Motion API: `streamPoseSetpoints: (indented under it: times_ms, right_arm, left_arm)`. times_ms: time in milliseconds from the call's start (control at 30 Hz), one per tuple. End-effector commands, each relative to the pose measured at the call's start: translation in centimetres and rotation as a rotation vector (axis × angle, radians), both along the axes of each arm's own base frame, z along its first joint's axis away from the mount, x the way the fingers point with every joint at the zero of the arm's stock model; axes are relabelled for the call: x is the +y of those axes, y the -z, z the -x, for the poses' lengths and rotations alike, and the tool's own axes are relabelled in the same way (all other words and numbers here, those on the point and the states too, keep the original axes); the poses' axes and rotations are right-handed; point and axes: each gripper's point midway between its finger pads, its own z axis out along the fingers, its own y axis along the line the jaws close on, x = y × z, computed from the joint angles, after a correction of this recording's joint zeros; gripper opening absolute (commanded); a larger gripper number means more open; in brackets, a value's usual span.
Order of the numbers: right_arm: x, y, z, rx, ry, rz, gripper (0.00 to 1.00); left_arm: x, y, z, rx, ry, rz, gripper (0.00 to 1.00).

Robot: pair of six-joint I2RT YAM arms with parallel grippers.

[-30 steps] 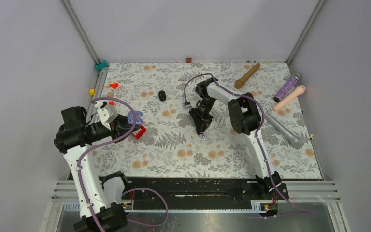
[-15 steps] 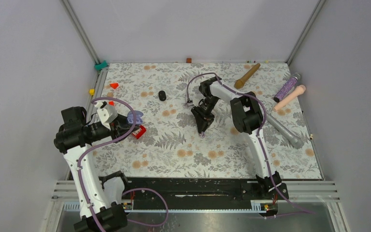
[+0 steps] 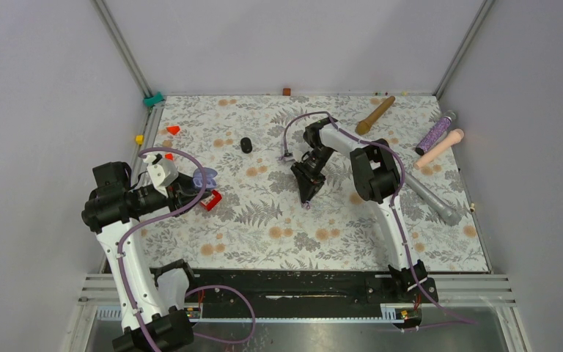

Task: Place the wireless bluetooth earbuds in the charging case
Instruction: Move the earbud to the center of the board, then pick up the earbud from the center of the board.

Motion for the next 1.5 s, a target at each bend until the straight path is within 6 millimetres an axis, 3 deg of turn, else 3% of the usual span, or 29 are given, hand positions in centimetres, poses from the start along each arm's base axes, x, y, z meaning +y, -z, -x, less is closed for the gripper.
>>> streamPoseSetpoints:
  times_ms: [0,400,833,1467]
  right_arm:
    - [0.3,-3.1,0.0,-0.021,0.004,-0.079,0.34]
    - [-0.4,-2.9,0.4,0.002,-0.008,-0.08,0.38]
    - [-0.7,-2.5,0.8,0.009,-0.02,-0.079,0.35]
    - [-0.6,-3.7,1.2,0.037,-0.008,-0.147,0.4]
  left_arm:
    - [-0.4,-1.0,0.2,-0.061,0.023,0.026,0.0]
    - [-0.4,-1.0,0.2,-0.062,0.022,0.027,0.0]
    - [-0.3,-1.0,0.2,-0.061,0.019,0.026,0.0]
    - [-0.3,-1.0,0.2,-0.064,0.014,0.027,0.0]
